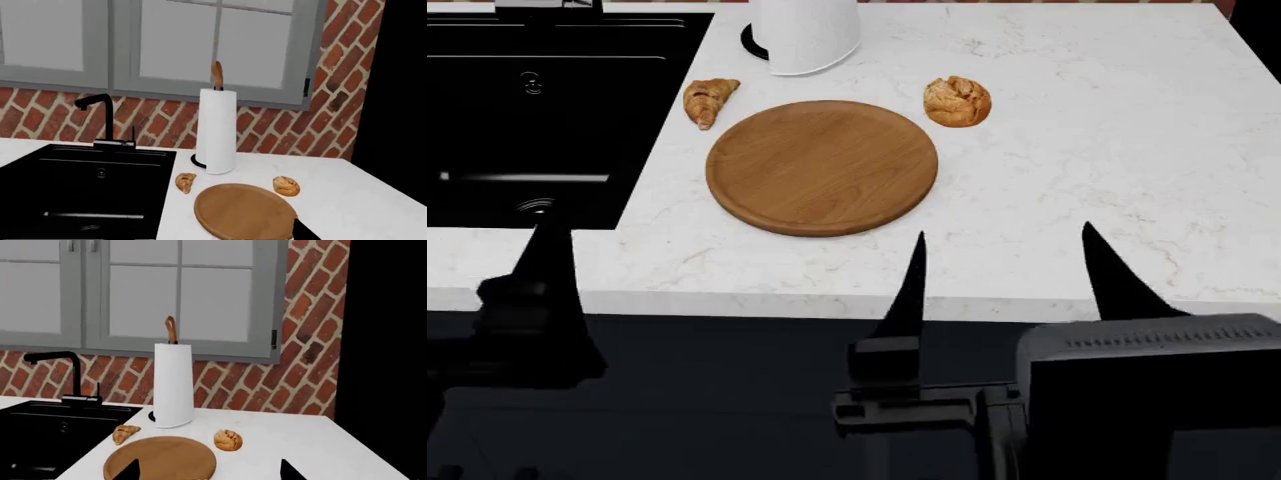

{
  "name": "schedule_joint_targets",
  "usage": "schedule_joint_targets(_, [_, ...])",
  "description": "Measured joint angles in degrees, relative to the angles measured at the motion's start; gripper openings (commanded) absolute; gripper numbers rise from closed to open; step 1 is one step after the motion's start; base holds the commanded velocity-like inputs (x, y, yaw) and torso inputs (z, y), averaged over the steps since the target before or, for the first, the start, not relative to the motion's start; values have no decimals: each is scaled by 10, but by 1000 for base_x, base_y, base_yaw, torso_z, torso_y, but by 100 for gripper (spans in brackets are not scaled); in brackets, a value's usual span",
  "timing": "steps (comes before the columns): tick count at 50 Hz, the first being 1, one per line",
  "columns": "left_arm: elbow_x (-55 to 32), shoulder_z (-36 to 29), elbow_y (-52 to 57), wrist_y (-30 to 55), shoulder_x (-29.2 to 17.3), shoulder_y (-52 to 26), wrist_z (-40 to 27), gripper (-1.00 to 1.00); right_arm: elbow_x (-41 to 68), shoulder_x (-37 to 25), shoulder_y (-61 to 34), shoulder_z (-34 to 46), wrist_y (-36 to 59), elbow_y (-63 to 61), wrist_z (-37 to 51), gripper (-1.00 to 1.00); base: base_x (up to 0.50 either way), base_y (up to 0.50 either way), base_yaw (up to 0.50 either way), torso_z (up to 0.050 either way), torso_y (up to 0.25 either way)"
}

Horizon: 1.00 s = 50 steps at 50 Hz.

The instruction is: Place the pastries on the plates.

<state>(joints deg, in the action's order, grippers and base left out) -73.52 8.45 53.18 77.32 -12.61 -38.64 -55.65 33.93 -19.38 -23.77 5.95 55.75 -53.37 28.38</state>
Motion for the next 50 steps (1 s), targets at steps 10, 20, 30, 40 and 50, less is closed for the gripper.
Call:
schedule_joint_targets(10, [-216, -35, 21, -42, -63, -93, -213, 100, 182, -84, -99, 37, -3, -42, 158, 100, 0, 0, 0, 0, 0])
schedule_joint_targets(20, [-260, -150, 48, -175, -173, -159, -295, 100, 278, -158, -170, 98, -47, -55, 263, 100, 0, 0, 0, 0, 0])
schedule_joint_targets(30, [-241, -269, 59, -296, -266, -211, -325, 100, 309, -191, -201, 125, -74, -55, 300, 100, 17, 0, 0, 0, 0])
schedule_joint_targets(40, [-215, -343, 62, -366, -314, -236, -336, 100, 306, -207, -208, 143, -93, -52, 302, 100, 283, 0, 0, 0, 0])
schedule_joint_targets(50, [-203, -370, 65, -396, -330, -241, -335, 100, 304, -216, -210, 156, -103, -51, 304, 100, 400, -1, 0, 0, 0])
